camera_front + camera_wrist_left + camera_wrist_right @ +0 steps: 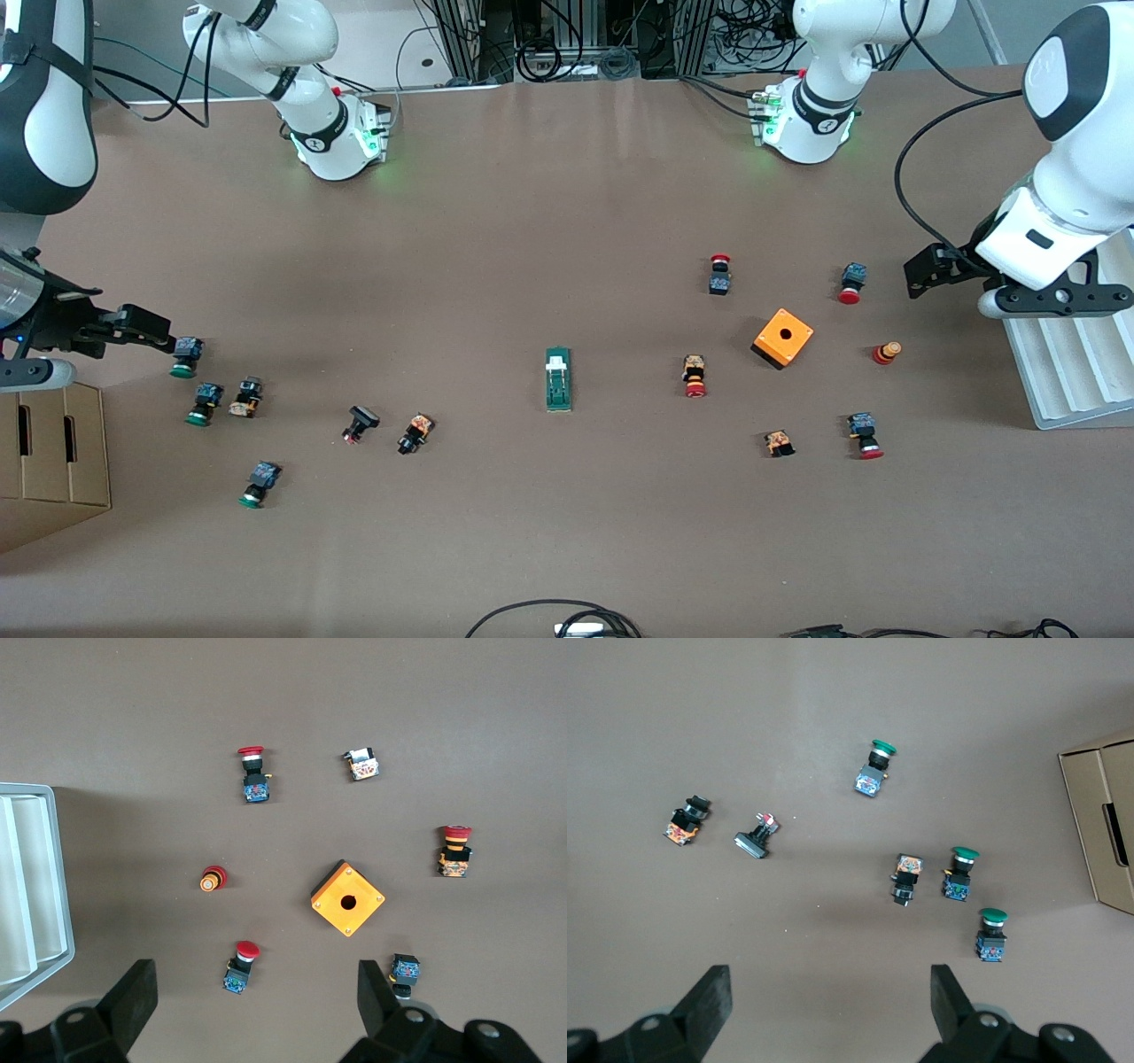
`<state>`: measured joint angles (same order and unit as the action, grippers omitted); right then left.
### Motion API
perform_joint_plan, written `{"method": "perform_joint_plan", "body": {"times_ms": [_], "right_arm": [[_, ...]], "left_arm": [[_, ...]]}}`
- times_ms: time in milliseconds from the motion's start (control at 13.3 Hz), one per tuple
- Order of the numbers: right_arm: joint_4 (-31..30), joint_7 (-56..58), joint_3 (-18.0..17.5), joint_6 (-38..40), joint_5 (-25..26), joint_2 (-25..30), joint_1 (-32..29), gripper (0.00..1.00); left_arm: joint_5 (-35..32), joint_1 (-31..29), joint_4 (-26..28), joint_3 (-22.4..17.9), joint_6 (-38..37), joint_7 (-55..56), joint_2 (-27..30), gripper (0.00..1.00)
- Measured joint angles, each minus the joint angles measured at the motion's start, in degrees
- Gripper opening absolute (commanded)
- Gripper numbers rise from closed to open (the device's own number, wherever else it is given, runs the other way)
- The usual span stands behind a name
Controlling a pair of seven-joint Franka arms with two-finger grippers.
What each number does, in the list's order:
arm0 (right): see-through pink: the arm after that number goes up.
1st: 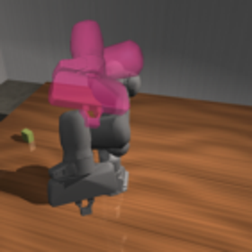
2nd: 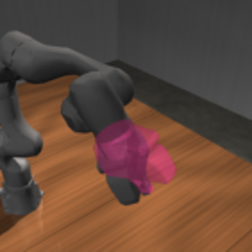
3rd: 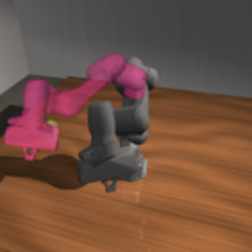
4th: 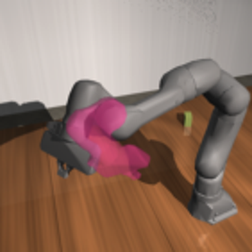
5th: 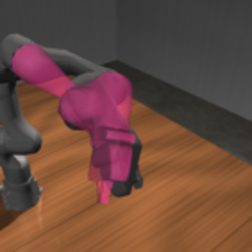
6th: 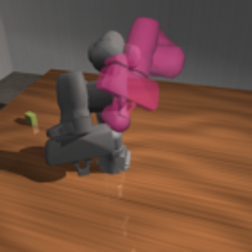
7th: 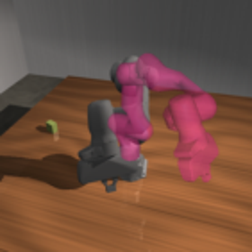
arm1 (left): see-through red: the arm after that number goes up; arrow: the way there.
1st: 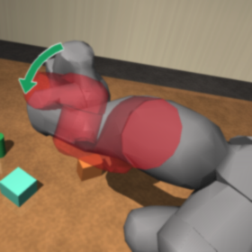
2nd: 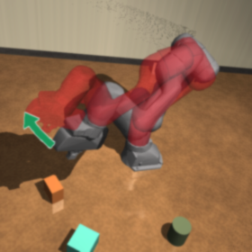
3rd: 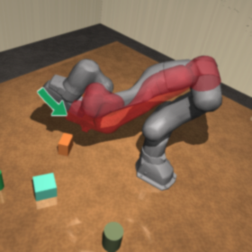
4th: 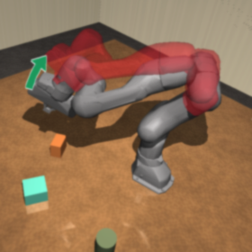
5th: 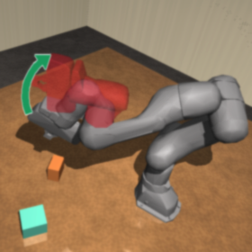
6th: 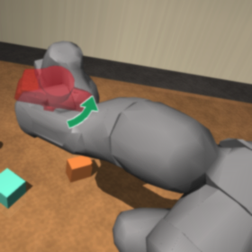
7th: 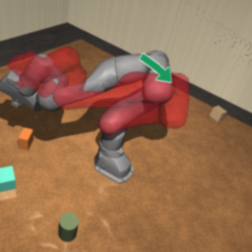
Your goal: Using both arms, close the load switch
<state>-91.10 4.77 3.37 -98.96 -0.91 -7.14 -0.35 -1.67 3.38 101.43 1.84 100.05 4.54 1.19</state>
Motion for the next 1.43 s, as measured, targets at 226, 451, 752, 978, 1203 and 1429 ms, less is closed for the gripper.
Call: {"method": "perform_joint_plan", "body": {"times_ms": [226,451,752,978,1203,1429], "right_arm": [[0.00,0.00,0.07,-0.68,0.00,-0.04,-0.01,1.00],[0.00,0.00,0.11,-0.78,0.00,-0.05,-0.02,1.00],[0.00,0.00,0.11,-1.05,0.00,-0.70,-0.01,1.00],[-0.01,0.00,0.02,-1.82,0.00,-1.92,0.00,1.00],[-0.02,0.05,-0.25,-1.90,0.00,-3.04,0.06,1.00],[-0.02,0.07,-0.45,-2.61,0.00,-4.63,0.10,1.00]], "left_arm": [[0.00,0.00,0.00,0.02,0.00,0.00,0.00,1.00],[0.00,0.00,0.00,0.02,0.00,0.00,0.00,1.00],[0.00,0.00,0.00,0.02,0.00,0.01,0.00,0.99],[0.02,0.00,-0.02,0.02,0.00,0.59,-0.71,1.00],[0.03,0.03,-0.45,0.10,-0.08,0.67,-2.69,1.00],[0.02,0.37,-1.28,0.30,-0.59,0.79,-3.48,1.00]]}}
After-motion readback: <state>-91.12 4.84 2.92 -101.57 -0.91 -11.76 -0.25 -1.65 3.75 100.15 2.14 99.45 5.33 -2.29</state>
